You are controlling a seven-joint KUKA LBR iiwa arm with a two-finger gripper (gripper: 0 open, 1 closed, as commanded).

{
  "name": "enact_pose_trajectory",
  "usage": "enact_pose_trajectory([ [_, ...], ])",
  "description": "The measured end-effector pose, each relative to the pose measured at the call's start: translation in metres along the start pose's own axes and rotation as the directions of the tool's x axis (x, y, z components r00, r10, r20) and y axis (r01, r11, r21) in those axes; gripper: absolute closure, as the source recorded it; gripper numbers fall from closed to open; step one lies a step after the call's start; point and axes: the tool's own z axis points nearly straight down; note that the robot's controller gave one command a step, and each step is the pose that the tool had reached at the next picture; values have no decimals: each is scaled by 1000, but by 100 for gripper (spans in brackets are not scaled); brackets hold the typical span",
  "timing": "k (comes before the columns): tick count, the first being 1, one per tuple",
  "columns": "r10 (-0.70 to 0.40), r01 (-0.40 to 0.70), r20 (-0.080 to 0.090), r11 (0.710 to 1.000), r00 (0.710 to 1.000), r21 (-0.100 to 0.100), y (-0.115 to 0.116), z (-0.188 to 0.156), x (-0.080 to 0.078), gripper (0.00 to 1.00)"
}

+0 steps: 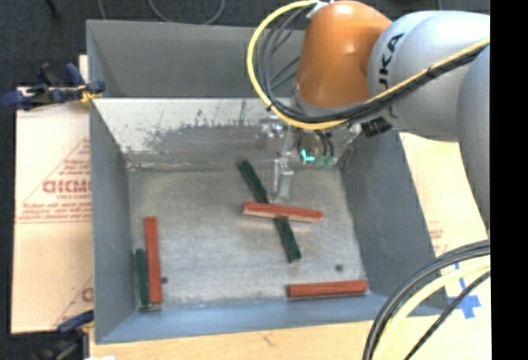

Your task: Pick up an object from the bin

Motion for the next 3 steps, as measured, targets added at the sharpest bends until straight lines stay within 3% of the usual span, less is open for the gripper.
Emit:
enact_pose_trajectory([
  [1,-25,25,-1,1000,1000,-3,-33,109,9,0],
  [2,-26,26,18,1000,1000,0,-33,103,5,100],
  [3,-25,25,10,1000,1000,-1,-34,106,7,0],
])
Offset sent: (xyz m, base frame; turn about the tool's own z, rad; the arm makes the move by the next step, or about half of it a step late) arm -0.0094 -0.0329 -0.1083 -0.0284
